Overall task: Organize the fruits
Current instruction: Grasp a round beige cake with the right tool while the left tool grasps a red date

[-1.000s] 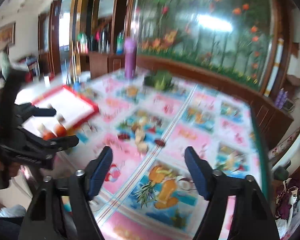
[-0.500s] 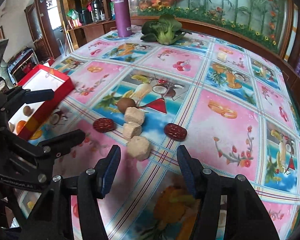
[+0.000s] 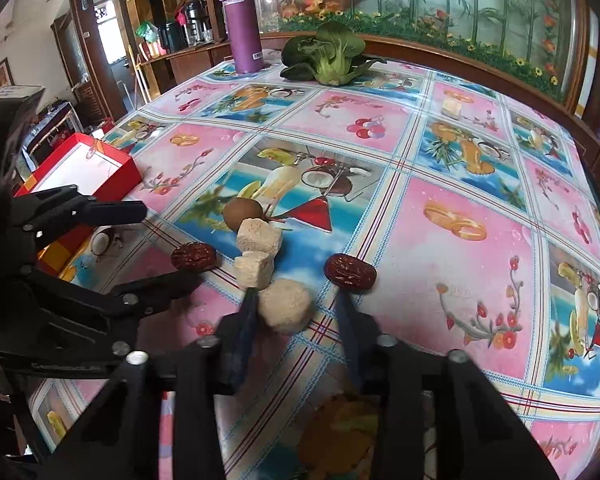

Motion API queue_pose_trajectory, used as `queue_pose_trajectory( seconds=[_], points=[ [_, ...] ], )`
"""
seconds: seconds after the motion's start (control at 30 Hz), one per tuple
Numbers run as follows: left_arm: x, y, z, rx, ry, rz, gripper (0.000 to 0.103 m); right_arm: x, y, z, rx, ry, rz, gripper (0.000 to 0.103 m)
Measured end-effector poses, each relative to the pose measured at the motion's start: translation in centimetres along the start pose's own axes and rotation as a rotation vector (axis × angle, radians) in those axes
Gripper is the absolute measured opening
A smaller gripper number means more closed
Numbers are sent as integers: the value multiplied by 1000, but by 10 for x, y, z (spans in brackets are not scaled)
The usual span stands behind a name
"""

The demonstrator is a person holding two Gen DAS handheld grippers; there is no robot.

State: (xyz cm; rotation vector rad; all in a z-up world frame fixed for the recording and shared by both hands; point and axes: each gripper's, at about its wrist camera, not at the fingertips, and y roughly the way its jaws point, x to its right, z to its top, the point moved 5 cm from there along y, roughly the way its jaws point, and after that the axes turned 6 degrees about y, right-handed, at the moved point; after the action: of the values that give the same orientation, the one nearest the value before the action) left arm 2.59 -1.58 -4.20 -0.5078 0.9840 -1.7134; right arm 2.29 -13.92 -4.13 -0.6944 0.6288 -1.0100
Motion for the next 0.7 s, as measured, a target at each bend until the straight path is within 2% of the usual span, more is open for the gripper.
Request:
queue_pose_trajectory(
  seconds=[0.13, 0.3, 0.47, 0.6, 0.7],
  points=[
    [5, 2, 5, 2, 11, -10, 78, 7, -2, 0, -6, 38, 47, 27],
    [7, 4, 7, 8, -16, -51, 70, 11, -4, 0, -19, 75, 76, 27],
    [14, 1, 8, 13, -7, -62, 52, 13, -7, -2, -36, 108, 106, 27],
    [18, 0, 8, 15, -6, -65, 46, 19, -10, -2, -36, 144, 106, 27],
    [23, -1, 9, 16, -1, -67, 36, 26, -14, 1, -26, 184, 113, 27]
  ],
)
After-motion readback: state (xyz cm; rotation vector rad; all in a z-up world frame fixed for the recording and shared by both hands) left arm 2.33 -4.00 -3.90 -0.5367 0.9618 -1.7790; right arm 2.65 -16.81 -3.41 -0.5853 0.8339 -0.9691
